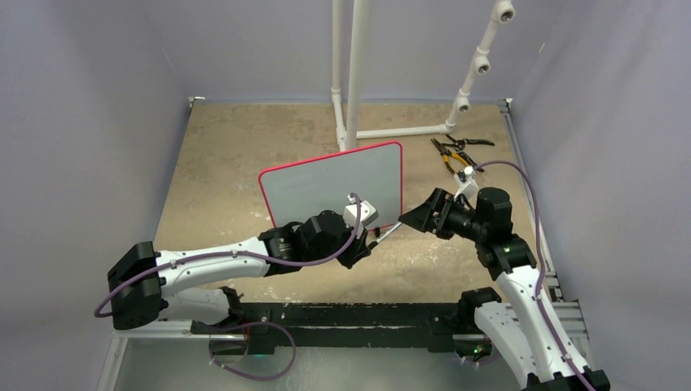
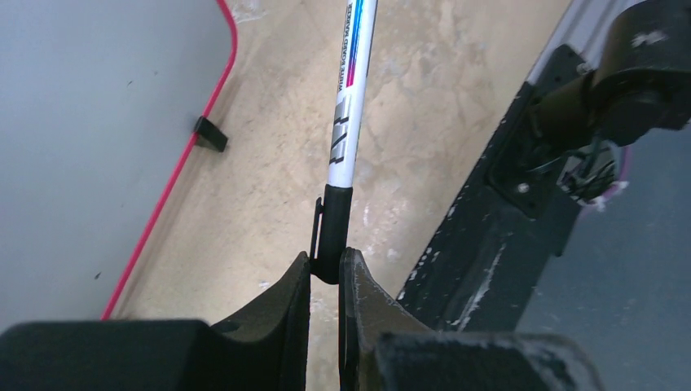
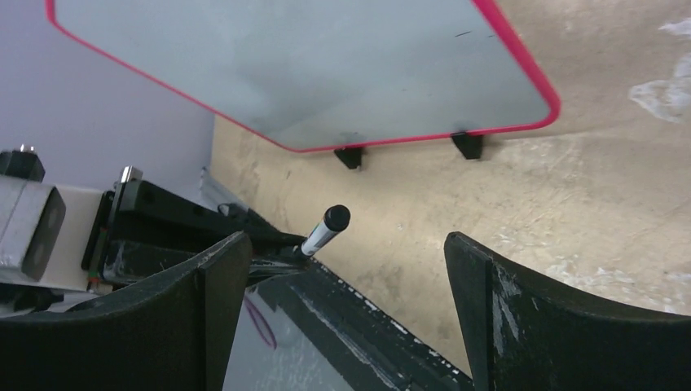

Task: Write a sentence on the whiteboard
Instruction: Open the whiteboard marker at the center of the board.

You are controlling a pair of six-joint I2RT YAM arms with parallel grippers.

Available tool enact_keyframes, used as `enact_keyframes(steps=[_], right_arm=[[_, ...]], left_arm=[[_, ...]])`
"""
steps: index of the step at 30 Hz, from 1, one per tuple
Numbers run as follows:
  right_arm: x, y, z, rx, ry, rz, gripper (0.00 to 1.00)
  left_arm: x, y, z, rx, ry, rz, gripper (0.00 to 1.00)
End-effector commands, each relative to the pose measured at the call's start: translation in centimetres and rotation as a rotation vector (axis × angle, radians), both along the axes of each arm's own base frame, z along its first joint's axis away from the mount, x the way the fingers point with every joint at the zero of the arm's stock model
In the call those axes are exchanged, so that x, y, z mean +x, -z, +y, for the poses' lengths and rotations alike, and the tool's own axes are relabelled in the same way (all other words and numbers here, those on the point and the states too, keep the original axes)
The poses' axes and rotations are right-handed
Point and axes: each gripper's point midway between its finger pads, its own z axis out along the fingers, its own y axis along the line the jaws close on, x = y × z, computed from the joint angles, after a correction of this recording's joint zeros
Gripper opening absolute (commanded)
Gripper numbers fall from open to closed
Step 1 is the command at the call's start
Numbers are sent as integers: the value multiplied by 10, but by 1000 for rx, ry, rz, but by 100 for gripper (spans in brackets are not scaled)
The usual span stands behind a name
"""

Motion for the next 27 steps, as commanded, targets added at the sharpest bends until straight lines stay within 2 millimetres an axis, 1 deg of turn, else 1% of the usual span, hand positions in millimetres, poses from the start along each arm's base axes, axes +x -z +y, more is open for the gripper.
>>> enact_keyframes(steps=[1, 4, 7, 9, 12, 15, 19, 20, 22, 23, 24, 27], right_arm=[[-10, -17, 17, 76, -134, -54, 90], [-12, -20, 23, 110, -193, -64, 84], [-15, -16, 25, 100, -230, -51, 76], [-17, -13, 25, 91, -247, -44, 70], [-20, -10, 26, 91, -267, -35, 57], [-22, -8, 27, 97, -278, -33, 48], [-22, -7, 28, 99, -284, -35, 40], [-23, -8, 28, 101, -289, -37, 34], [-23, -9, 29, 103, -300, -45, 10], [-23, -9, 29, 98, -303, -48, 1], [-23, -10, 28, 90, -305, -55, 0], [-22, -12, 27, 79, -307, -75, 0]], left_arm=[[-12, -33, -16, -143, 33, 50, 0], [-11, -39, -18, -154, 28, 46, 0], [-10, -42, -20, -160, 27, 44, 0], [-8, -50, -26, -192, 30, 35, 0], [-8, -50, -28, -197, 34, 38, 0], [-8, -50, -29, -197, 39, 38, 0], [-11, -48, -31, -190, 58, 42, 0], [-11, -47, -31, -190, 60, 44, 0], [-11, -48, -31, -192, 64, 42, 0], [-12, -49, -32, -193, 67, 42, 0], [-12, -49, -32, -193, 70, 42, 0], [-12, -50, -34, -192, 74, 47, 0]])
